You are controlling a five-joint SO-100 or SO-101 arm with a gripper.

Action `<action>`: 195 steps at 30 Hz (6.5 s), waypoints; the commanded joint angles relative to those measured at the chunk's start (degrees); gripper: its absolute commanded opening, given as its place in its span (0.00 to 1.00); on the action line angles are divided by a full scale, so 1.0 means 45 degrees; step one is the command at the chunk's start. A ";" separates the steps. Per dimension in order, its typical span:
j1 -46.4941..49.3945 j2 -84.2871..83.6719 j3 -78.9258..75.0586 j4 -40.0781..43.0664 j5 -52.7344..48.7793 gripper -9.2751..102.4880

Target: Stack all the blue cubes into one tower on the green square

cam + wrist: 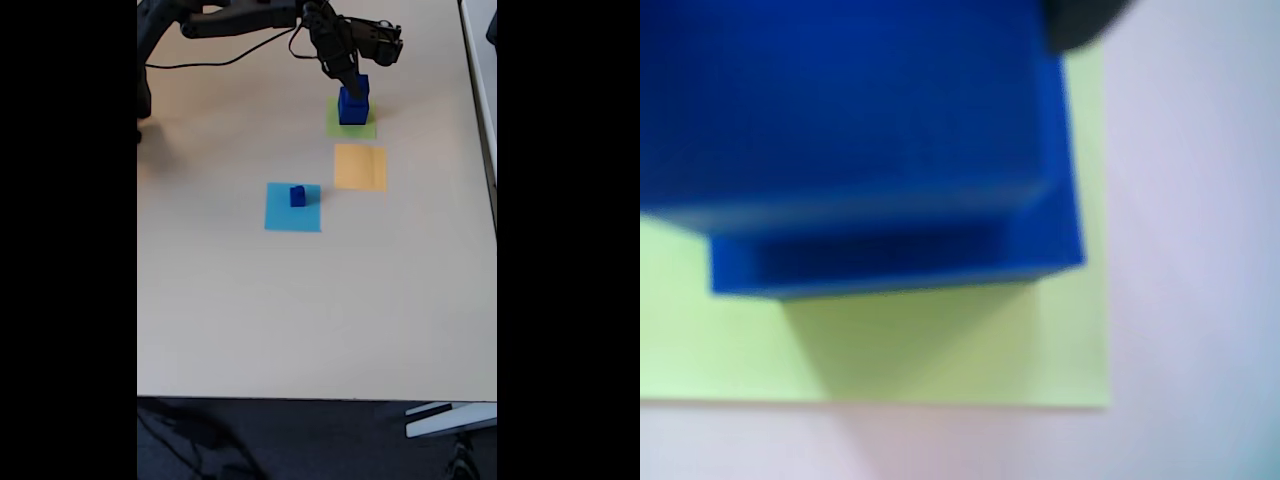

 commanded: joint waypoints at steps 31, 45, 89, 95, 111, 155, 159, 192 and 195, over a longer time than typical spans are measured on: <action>-0.0176 0.0059 -0.1172 0.0137 0.0078 0.25; -0.0156 0.0098 -0.1152 0.0176 0.0039 0.29; -0.0410 -0.0957 -0.3320 0.0742 -0.0195 0.34; -0.0391 -0.0957 -0.3301 0.0801 -0.0254 0.34; -0.0273 -0.0977 -0.3145 0.0898 -0.0410 0.34; -0.0059 -0.1016 -0.2754 0.0879 -0.0488 0.33; -0.0039 -0.0996 -0.2715 0.0879 -0.0527 0.33; 0.0039 -0.0840 -0.2402 0.0820 -0.0605 0.33; 0.0059 -0.0801 -0.2383 0.0820 -0.0625 0.33</action>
